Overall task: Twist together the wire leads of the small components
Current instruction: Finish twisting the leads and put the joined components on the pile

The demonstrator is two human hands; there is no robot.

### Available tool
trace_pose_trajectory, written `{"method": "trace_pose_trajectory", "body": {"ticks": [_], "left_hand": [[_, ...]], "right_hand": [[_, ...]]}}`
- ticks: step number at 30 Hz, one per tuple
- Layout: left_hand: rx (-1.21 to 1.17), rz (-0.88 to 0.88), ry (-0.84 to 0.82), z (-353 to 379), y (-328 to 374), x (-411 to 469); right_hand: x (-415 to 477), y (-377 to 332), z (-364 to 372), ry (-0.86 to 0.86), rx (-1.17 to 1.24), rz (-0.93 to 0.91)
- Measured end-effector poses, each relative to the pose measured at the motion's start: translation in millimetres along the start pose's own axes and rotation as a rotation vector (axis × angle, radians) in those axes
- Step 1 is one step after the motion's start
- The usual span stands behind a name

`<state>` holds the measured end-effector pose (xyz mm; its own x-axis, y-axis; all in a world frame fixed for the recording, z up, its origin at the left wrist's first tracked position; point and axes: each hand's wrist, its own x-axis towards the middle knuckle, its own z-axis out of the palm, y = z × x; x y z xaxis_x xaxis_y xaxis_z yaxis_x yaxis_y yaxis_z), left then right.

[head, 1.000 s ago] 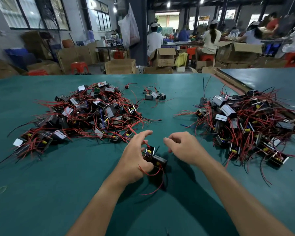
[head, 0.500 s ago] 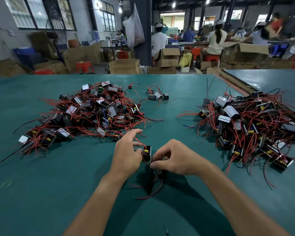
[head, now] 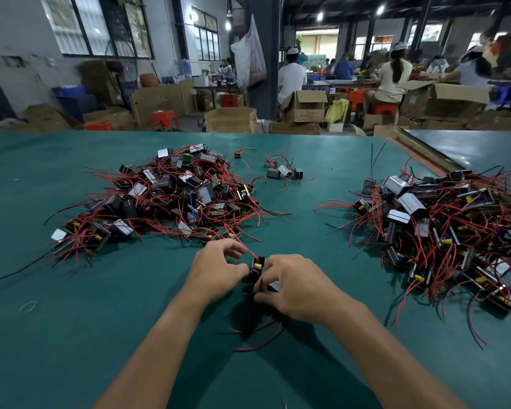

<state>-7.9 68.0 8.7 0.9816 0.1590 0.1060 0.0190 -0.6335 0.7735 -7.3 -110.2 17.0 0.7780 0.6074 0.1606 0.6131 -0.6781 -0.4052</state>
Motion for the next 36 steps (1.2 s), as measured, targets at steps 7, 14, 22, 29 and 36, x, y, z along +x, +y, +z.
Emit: {"method": "trace_pose_trajectory", "body": {"ticks": [7, 14, 22, 29, 36], "left_hand": [[0.145, 0.06, 0.082, 1, -9, 0], [-0.38, -0.136, -0.091, -8, -5, 2], [-0.551, -0.081, -0.113, 11, 7, -3], [-0.741, -0.104, -0.368, 6, 11, -4], [-0.715, -0.078, -0.227, 13, 14, 3]], "right_hand": [[-2, 22, -10, 0.147, 0.128, 0.128], [3, 32, 1, 0.021, 0.239, 0.228], [-1, 22, -16, -0.038, 0.189, 0.113], [-2, 13, -15, -0.083, 0.14, 0.054], [1, 17, -8, 0.187, 0.097, 0.12]]}}
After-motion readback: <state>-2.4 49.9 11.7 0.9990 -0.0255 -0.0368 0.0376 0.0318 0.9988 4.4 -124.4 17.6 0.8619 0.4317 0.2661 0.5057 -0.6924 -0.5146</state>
